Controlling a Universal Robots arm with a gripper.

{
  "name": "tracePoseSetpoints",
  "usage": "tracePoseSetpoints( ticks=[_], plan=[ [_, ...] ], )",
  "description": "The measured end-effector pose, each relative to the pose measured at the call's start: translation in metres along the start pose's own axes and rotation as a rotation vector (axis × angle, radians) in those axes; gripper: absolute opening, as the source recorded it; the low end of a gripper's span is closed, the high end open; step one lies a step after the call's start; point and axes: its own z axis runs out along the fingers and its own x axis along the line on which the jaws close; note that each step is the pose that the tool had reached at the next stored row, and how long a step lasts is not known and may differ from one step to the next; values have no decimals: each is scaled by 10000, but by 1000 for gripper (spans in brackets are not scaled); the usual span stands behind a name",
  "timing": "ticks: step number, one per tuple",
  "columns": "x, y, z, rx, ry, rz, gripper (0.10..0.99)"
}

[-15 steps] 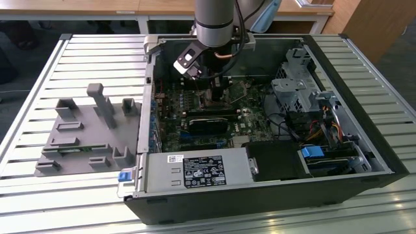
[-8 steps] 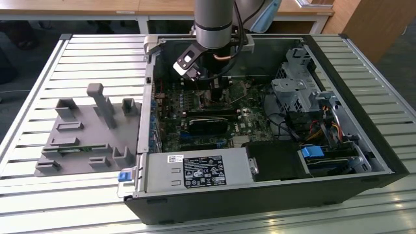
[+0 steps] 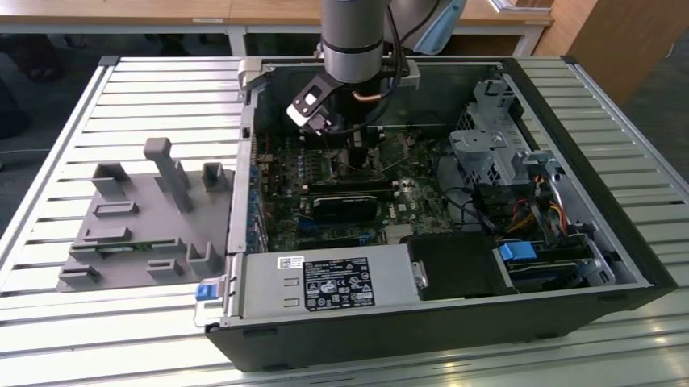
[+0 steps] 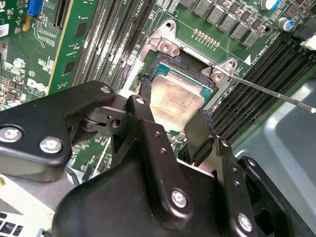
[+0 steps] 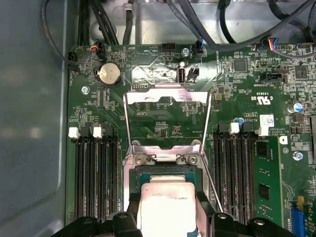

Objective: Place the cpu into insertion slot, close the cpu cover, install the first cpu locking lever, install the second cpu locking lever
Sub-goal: 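Place the cpu into insertion slot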

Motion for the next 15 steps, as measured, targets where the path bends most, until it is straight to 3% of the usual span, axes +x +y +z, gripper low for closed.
tracePoseSetpoints(
  ticks=[15],
  plan=[
    [3,-12,85,5,-3,25,525]
  ],
)
